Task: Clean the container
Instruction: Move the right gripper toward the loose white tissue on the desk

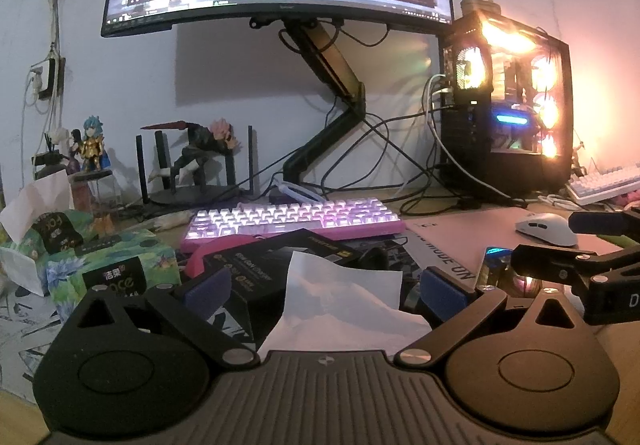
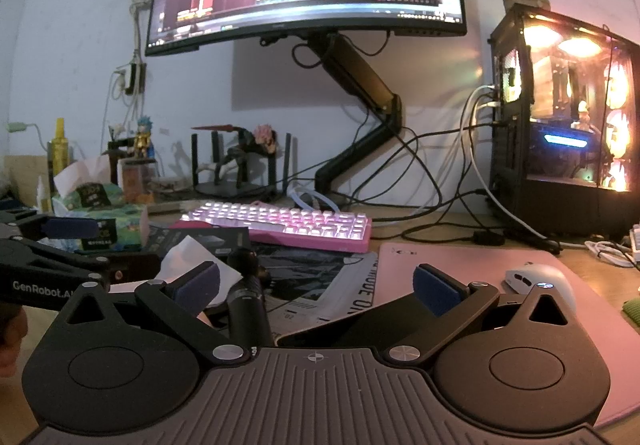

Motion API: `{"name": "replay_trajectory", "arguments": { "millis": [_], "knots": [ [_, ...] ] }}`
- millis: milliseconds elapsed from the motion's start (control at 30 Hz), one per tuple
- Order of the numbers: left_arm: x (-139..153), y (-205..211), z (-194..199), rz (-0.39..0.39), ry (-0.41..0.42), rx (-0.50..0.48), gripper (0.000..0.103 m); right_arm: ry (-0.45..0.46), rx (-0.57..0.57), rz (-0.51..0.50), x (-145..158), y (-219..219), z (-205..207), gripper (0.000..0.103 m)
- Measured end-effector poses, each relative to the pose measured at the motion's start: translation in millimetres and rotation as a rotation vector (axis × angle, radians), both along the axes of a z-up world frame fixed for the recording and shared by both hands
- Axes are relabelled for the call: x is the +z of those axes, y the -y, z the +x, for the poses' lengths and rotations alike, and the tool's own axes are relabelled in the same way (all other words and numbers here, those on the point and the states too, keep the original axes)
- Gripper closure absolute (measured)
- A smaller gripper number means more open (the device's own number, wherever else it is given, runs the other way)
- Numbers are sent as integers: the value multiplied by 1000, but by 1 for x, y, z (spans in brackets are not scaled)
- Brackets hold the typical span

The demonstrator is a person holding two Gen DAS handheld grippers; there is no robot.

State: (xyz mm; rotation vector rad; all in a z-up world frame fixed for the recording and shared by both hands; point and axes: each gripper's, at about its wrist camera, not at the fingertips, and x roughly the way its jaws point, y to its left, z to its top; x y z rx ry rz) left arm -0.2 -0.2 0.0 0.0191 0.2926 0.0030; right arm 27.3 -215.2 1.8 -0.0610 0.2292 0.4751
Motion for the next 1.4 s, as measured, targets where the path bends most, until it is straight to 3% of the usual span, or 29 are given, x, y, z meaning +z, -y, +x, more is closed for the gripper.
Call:
{"name": "replay_trajectory", "arguments": {
  "millis": [567, 867, 1033, 1167, 1400],
  "knots": [
    [0, 5, -4, 2, -7, 4, 0, 0, 28, -7, 0, -7, -3, 0],
    [0, -1, -1, -14, -16, 17, 0, -49, 139, 29, -1, 12, 13, 0],
    [1, -10, -9, -18, 1, 51, 0, -63, 198, 2, 1, -13, 13, 0],
    [2, -19, -12, 1, -17, 84, 0, -83, 259, 2, 6, -21, 20, 0],
    [8, -30, -25, -32, -56, 89, 0, -121, 370, -25, 12, -44, 33, 0]
  ]
}}
